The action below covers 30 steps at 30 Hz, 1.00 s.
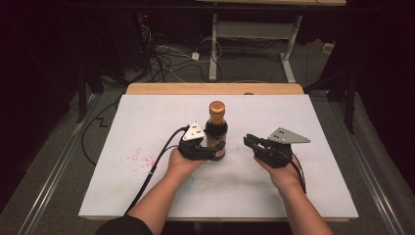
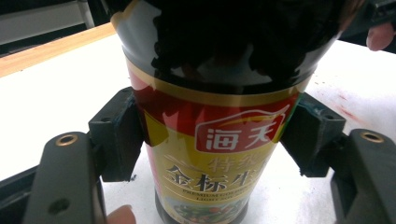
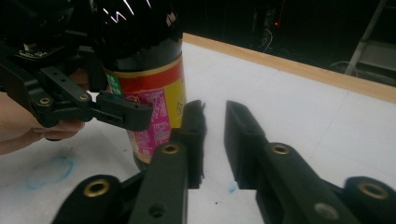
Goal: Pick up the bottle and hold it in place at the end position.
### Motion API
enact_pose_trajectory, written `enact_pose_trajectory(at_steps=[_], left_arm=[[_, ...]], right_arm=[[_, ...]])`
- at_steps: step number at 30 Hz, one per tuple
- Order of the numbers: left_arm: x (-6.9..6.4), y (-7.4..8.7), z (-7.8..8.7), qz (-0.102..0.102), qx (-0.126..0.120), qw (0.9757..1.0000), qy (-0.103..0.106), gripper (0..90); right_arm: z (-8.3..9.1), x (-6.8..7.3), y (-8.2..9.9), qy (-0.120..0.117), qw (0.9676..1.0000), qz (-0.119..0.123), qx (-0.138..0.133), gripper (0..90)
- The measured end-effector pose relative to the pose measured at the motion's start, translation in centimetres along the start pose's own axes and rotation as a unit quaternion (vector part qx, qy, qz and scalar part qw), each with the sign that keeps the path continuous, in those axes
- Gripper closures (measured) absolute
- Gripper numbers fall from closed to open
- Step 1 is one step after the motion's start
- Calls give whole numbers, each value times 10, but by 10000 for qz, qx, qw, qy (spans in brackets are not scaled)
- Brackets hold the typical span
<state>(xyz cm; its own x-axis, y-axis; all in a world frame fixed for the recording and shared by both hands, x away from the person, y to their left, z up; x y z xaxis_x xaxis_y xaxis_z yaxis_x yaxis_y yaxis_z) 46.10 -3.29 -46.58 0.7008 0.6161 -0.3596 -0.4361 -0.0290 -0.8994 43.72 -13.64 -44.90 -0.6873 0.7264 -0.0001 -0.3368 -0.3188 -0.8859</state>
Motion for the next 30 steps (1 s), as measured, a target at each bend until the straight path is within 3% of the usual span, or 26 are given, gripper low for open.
enact_pose_trajectory(at_steps=[1,2,3,4,7,8,11,12,13,14,16,17,21,22,23,24,25,30], left_arm=[[-1,1,1,-35,31,10000,50,279],[-7,-5,-2,279,-245,9992,159,279],[-7,-5,-2,306,-276,9990,169,279],[1,1,1,-52,43,10000,16,280],[0,2,1,-77,64,9999,58,280],[-7,-5,-2,301,-267,9991,161,280],[-7,-5,-2,304,-282,9990,174,280],[0,0,0,15,-24,10000,33,280],[-9,-13,-5,708,-627,9954,171,280],[1,1,1,-39,23,10000,17,280],[1,1,1,-30,-1,10000,19,281],[-9,-12,-4,673,-607,9957,166,281],[-9,-12,-4,672,-600,9958,170,281],[-7,-5,-1,316,-306,9989,187,281],[-9,-12,-4,672,-608,9957,170,281],[-9,-12,-5,671,-616,9957,175,281],[0,1,1,-12,-36,10000,32,281],[1,1,1,-13,-38,10000,11,282]], right_arm=[[0,0,-1,-6,10000,26,13,832],[0,0,-3,1,10000,34,20,849],[0,0,-3,1,10000,34,20,849],[0,0,-5,13,10000,42,5,870],[0,0,-11,42,10000,87,0,900],[0,0,-14,108,9998,164,-24,900],[0,1,-17,146,9997,182,-47,900],[0,2,-19,147,9997,193,-48,900],[-1,2,-21,136,9996,223,-77,900],[-1,3,-23,112,9997,222,-87,900],[-1,4,-27,69,9996,249,-99,900],[-1,5,-31,67,9995,267,-132,900],[-2,7,-37,40,9994,290,-162,900],[-3,8,-39,17,9994,294,-162,900],[-3,9,-41,-1,9994,308,-157,900],[-4,10,-45,-16,9995,301,-135,900],[-4,10,-45,-16,9995,301,-135,900],[-7,13,-55,-63,9995,301,-122,900]])
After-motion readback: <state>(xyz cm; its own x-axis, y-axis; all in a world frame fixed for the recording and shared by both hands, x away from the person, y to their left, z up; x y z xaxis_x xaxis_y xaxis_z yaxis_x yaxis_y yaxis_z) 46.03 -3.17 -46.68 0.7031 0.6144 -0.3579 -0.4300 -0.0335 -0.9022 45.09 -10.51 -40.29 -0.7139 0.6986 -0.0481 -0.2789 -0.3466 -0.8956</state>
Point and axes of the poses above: each handheld gripper's, and its own axes: z roughly backward along the jaws, y roughly out of its underside, x roughly to its left, the point moved 10 cm from there along -z, roughly forward along the jaws, and after that the axes turned 7 degrees about x, right-handed, at the moved point
